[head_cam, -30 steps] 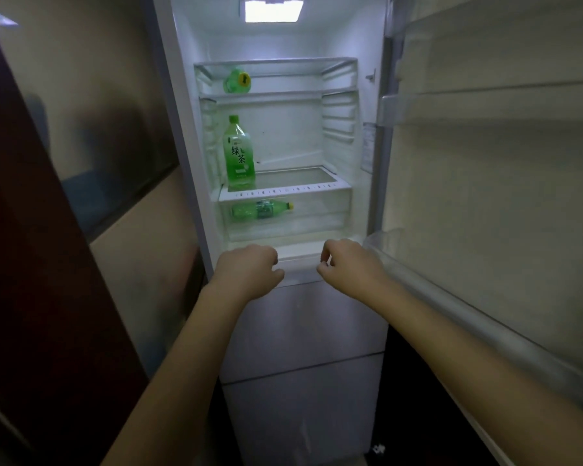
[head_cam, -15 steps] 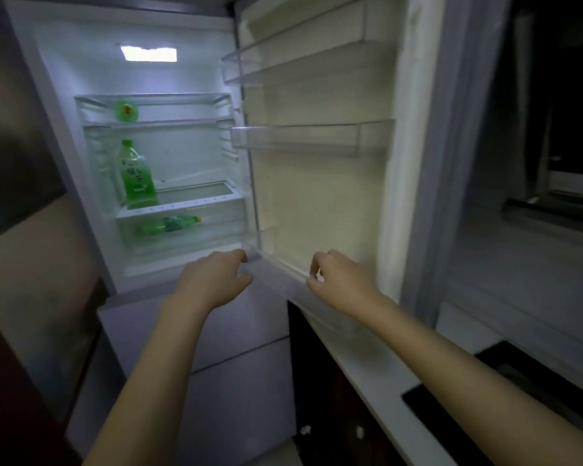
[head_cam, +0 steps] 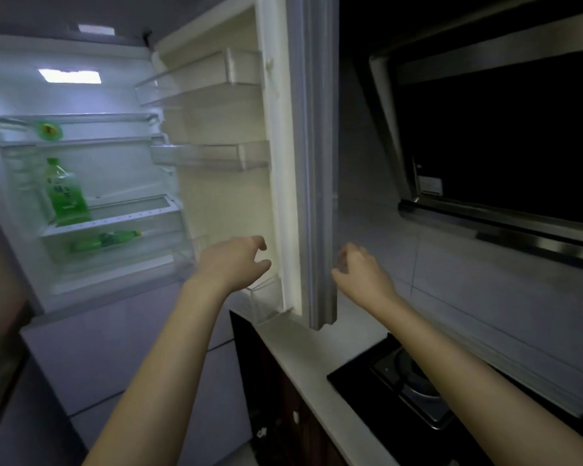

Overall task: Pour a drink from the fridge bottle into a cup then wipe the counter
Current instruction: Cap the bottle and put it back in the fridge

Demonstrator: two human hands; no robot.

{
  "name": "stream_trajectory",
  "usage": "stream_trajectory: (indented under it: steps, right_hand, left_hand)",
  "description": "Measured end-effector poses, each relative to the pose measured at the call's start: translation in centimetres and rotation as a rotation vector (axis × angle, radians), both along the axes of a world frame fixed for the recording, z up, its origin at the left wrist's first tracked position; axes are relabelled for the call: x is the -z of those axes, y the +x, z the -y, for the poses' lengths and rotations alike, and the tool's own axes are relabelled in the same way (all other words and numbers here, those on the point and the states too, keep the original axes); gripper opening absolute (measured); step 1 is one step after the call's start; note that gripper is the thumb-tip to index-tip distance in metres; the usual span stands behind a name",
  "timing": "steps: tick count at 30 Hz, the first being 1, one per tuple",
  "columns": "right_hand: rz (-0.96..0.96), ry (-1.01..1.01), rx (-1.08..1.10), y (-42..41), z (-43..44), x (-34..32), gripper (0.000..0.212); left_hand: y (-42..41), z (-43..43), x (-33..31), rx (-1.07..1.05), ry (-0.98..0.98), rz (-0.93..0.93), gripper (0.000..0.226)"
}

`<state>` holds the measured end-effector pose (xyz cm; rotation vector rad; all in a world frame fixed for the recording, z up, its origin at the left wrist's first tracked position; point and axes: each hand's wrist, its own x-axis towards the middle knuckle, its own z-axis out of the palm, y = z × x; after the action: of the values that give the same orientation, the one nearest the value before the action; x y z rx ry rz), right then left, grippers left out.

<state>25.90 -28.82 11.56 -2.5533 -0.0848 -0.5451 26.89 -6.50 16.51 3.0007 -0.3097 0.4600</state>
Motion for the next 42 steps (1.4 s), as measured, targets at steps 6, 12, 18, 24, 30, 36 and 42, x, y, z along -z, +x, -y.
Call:
stream_trajectory:
  steps: [6, 12, 18, 24, 30, 36, 42]
  right_hand:
    - [-0.051, 0.251, 0.004, 2.3, 0.9, -0.4, 0.059]
    - [-0.125, 0.449, -0.099, 5.9, -0.5, -0.3, 0.071]
    - [-0.060, 0.600, -0.089, 8.3, -1.0, -0.6, 0.068]
    - [-0.001, 0.642, -0.032, 8.2, -1.6, 0.5, 0.053]
    - [0.160, 0.695, -0.077, 5.7, -5.2, 2.1, 0.042]
    - [0.162, 0.748, -0.339, 2.9, -9.3, 3.1, 0.037]
    - [0.011, 0.609, -0.580, 1.7, -13.7, 3.4, 0.036]
  left_hand:
    - [-0.1, 0.9, -0.9, 0.002, 0.040, 0.016, 0.042]
    - [-0.4, -1.7, -1.8, -0.032, 0.054, 0.049, 0.040]
    - [-0.6, -3.7, -1.7, -0.088, 0.116, 0.069, 0.039]
    - [-1.1, -4.9, -1.0, -0.089, 0.086, 0.063, 0.036]
    - [-2.2, -5.1, 0.2, -0.090, 0.008, -0.004, 0.036]
    - [-3.4, -4.2, 2.4, -0.040, -0.235, 0.231, 0.031]
    - [-5.2, -6.5, 3.3, -0.173, -0.436, 0.602, 0.059]
